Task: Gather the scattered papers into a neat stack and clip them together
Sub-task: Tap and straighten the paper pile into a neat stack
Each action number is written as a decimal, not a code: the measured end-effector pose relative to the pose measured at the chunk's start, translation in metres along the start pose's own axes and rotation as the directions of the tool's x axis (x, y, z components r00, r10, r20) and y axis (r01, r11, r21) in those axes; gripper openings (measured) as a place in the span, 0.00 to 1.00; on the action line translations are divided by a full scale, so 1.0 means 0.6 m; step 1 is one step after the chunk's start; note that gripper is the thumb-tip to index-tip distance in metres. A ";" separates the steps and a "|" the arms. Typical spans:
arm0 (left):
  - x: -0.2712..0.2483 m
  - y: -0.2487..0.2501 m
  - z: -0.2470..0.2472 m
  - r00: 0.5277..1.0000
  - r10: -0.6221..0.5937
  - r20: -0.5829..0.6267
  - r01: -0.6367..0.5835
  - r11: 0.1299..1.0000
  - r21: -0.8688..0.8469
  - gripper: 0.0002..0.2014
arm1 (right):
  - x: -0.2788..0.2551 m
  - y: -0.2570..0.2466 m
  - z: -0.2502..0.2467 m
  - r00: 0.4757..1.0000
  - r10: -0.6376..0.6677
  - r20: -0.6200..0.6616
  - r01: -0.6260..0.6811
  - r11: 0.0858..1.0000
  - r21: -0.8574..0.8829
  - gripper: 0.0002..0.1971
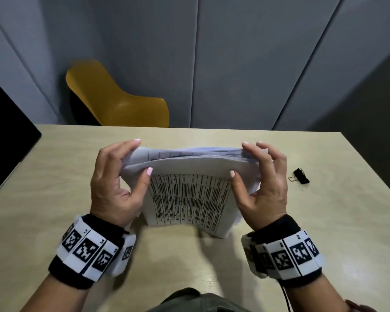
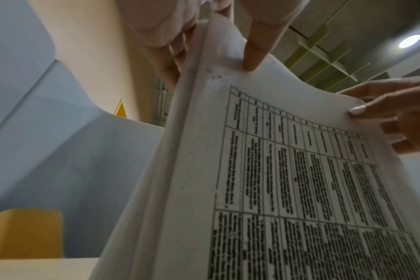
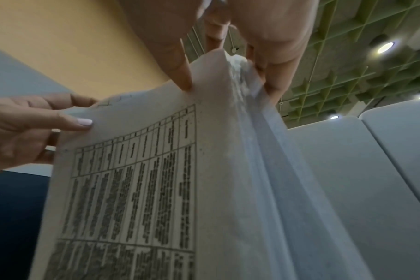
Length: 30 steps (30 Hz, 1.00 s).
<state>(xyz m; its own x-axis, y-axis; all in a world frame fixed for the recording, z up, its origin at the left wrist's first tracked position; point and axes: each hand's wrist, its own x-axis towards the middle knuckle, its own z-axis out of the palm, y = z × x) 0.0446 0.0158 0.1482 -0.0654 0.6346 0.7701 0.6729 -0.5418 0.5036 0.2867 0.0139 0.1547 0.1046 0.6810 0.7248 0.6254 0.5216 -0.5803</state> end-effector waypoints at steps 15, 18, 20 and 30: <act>0.005 -0.011 0.011 0.911 -0.390 0.135 0.406 0.788 -0.463 0.42 | -0.006 0.063 0.008 0.810 0.357 0.466 -0.570 0.669 0.477 0.26; -0.006 -0.033 0.023 0.742 -0.549 0.386 0.669 0.644 -0.371 0.32 | -0.018 0.066 0.028 0.791 0.360 0.495 -0.565 0.741 0.364 0.18; -0.009 -0.028 0.033 0.746 -0.571 0.343 0.663 0.682 -0.308 0.11 | -0.021 0.064 0.037 0.836 0.355 0.418 -0.516 0.768 0.379 0.19; -0.017 -0.004 0.034 0.869 -0.433 0.239 0.493 0.798 -0.347 0.23 | -0.045 0.066 0.046 0.880 0.372 0.295 -0.474 0.728 0.495 0.17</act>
<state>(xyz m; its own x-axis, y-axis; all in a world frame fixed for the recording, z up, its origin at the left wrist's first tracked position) 0.0590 0.0218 0.1313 -0.1719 0.9181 0.3572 0.2486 -0.3104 0.9175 0.2877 0.0305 0.1019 0.0970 0.9450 0.3124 0.0235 0.3116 -0.9499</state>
